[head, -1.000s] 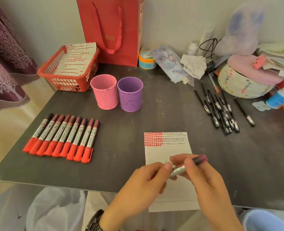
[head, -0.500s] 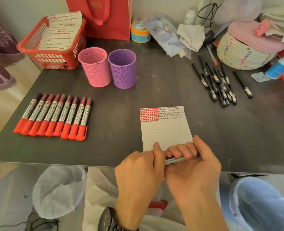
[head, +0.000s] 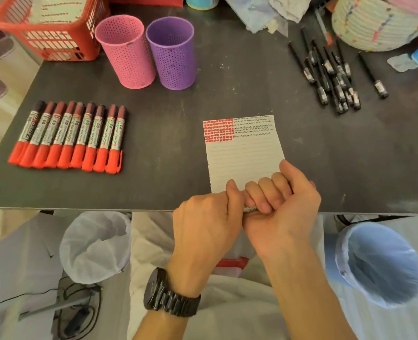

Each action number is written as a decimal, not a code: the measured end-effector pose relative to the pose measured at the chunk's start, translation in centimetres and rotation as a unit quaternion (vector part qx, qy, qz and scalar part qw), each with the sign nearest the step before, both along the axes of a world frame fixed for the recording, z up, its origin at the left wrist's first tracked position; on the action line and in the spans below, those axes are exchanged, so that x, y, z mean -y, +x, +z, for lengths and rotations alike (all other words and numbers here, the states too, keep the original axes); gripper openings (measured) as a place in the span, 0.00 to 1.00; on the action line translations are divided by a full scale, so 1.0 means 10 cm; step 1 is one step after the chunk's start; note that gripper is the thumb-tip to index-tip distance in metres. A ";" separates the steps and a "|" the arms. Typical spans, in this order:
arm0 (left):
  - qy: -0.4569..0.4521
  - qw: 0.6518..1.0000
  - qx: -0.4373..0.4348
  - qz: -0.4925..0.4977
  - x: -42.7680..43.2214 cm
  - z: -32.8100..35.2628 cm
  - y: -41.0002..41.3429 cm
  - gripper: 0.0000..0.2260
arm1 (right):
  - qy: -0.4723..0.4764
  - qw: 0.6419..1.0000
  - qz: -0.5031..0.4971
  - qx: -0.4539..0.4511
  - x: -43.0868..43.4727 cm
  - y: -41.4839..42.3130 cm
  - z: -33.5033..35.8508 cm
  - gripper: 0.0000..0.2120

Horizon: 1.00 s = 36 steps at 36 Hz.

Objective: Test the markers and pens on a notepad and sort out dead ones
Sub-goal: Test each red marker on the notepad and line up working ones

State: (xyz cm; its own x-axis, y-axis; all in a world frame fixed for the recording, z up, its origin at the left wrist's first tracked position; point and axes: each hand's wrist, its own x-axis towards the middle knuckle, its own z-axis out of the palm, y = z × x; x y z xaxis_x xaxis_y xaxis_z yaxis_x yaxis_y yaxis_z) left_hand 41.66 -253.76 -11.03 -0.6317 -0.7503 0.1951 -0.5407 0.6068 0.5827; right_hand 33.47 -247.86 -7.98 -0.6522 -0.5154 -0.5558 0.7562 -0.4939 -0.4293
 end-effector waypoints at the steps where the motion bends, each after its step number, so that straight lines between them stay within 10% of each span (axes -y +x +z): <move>1: 0.001 1.000 0.000 -0.006 -0.01 0.00 0.01 0.26 | -0.004 1.000 0.007 -0.001 -0.02 -0.02 0.00 0.26; 12: 0.241 0.970 -0.006 -0.037 0.14 0.16 0.06 0.28 | -0.110 0.980 0.105 -0.128 -0.29 -0.50 0.17 0.23; 19: 0.209 0.967 -0.143 -0.006 0.65 0.16 -0.13 0.30 | -0.051 0.982 0.073 -0.169 -0.33 -0.76 -0.02 0.25; 27: 0.053 0.995 0.023 -0.080 1.07 -0.19 -0.48 0.20 | 0.095 0.946 0.161 -0.266 -0.15 -1.02 -0.10 0.37; 36: 0.002 0.996 0.014 -0.082 1.09 -0.28 -0.45 0.27 | 0.234 0.849 0.179 -0.440 0.36 -1.14 -0.04 0.11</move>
State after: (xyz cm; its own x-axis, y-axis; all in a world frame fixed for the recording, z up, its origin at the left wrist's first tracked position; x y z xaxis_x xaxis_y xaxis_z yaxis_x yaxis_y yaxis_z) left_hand 37.18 -264.63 -13.79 -0.7516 -0.6368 0.1719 -0.4505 0.6859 0.5715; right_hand 22.06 -251.43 -8.37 -0.7687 -0.6256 -0.1334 0.1074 0.0794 -0.9910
